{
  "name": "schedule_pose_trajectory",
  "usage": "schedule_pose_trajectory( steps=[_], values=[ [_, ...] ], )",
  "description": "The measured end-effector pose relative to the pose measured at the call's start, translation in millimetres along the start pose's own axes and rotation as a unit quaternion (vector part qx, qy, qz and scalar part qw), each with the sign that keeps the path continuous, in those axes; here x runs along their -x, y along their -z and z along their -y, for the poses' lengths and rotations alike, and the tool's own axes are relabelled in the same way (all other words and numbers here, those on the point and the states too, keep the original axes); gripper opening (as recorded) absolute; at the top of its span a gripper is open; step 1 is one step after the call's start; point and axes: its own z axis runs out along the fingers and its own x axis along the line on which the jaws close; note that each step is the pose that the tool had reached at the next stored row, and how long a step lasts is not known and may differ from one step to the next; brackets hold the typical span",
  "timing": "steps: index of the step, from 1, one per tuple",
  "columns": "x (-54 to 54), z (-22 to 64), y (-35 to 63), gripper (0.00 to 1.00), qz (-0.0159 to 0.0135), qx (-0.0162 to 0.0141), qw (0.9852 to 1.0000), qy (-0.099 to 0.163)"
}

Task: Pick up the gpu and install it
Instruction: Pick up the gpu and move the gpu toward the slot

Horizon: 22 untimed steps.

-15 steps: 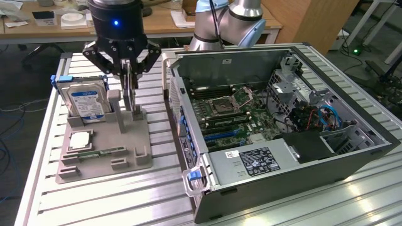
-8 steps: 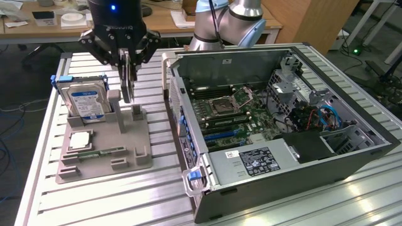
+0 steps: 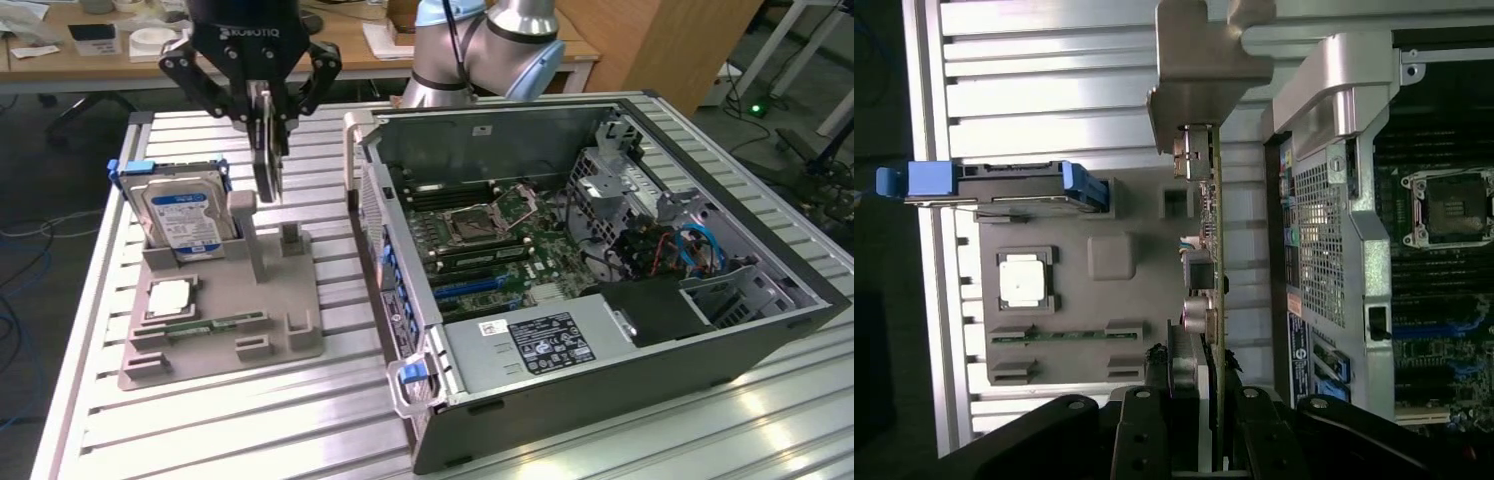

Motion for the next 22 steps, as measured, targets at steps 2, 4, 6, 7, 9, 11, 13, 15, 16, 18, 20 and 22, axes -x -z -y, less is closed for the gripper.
schedule_pose_trajectory(
  steps=[2, 4, 6, 7, 9, 11, 13, 15, 16, 18, 20, 22],
  values=[
    [0.0, -0.1, 0.7, 0.28, 0.0006, -0.0061, 1.0000, 0.000],
    [0.0, 0.0, 0.8, 0.28, 0.0008, -0.0102, 0.9999, 0.000],
    [0.0, 0.0, 0.8, 0.28, 0.0009, -0.0107, 0.9999, 0.000],
    [0.0, 0.0, 0.8, 0.28, 0.0009, -0.0108, 0.9999, 0.000],
    [0.0, 0.0, 0.8, 0.28, 0.0008, -0.0108, 0.9999, 0.000],
    [0.1, -0.1, 0.8, 0.28, 0.0009, -0.0107, 0.9999, 0.000],
    [0.9, -0.2, 0.8, 0.28, 0.0008, -0.0107, 0.9999, 0.000],
    [1.9, -0.2, 0.8, 0.28, 0.0009, -0.0107, 0.9999, 0.000],
    [2.4, -0.2, 0.8, 0.28, 0.0009, -0.0107, 0.9999, 0.000],
    [3.0, -0.3, 0.8, 0.28, 0.0008, -0.0107, 0.9999, 0.000],
    [4.0, -0.3, 0.8, 0.28, 0.0008, -0.0107, 0.9999, 0.000],
    [5.3, -0.4, 0.8, 0.28, 0.0009, -0.0107, 0.9999, 0.000]
  ],
)
